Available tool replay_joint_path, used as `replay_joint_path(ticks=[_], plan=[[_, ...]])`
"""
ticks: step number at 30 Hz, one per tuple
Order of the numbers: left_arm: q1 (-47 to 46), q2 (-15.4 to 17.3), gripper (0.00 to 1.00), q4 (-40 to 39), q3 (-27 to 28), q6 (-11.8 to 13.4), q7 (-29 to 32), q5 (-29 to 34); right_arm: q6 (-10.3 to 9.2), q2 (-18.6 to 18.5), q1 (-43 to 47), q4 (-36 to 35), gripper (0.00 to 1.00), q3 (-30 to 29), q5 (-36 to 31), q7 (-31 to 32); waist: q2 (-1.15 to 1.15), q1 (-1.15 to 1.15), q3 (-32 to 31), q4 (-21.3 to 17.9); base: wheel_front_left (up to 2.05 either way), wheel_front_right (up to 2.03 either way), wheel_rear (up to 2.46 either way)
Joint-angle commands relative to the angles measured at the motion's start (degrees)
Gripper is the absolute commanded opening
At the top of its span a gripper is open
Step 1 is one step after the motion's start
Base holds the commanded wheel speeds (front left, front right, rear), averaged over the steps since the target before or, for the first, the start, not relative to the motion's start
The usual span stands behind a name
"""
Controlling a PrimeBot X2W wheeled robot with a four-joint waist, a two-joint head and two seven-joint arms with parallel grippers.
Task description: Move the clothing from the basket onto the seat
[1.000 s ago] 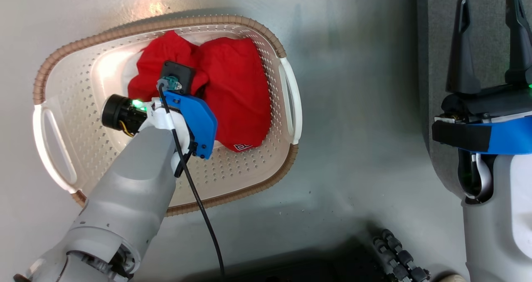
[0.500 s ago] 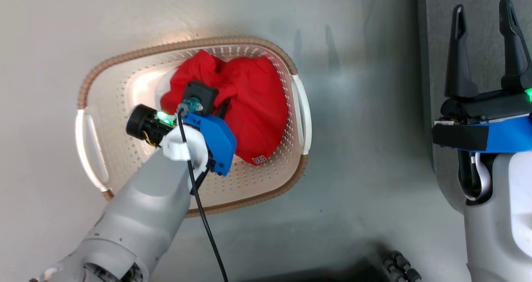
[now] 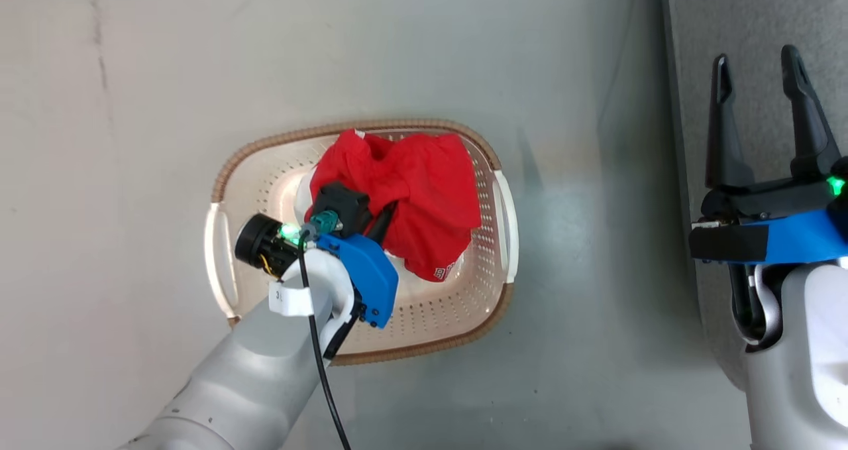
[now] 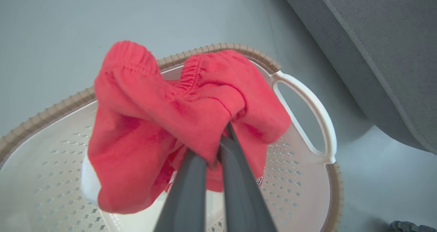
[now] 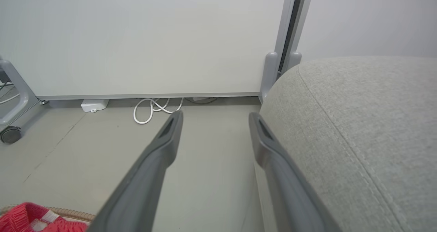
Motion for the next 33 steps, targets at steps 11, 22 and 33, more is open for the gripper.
replay_joint_path(ticks=[11,22,33], plan=[[3.80,1.47,0.00,-7.08,4.16,0.43,-0.69,4.79,0.01,-0.70,4.64,2.44,1.00,-0.19,0.34,-0.04,0.00,0.00,-11.20,3.37,0.00,0.00,0.00],[9.49,2.74,0.00,-16.53,13.31,1.13,-0.71,12.36,0.01,-0.02,8.81,4.40,1.00,-0.20,0.53,-0.04,0.00,0.00,-19.25,4.06,0.00,0.00,0.00],[12.50,3.08,0.00,-23.25,18.58,1.02,-0.71,19.12,0.01,0.82,12.06,5.73,1.00,-0.22,0.67,-0.04,0.00,0.00,-25.67,4.42,0.00,0.00,0.00]])
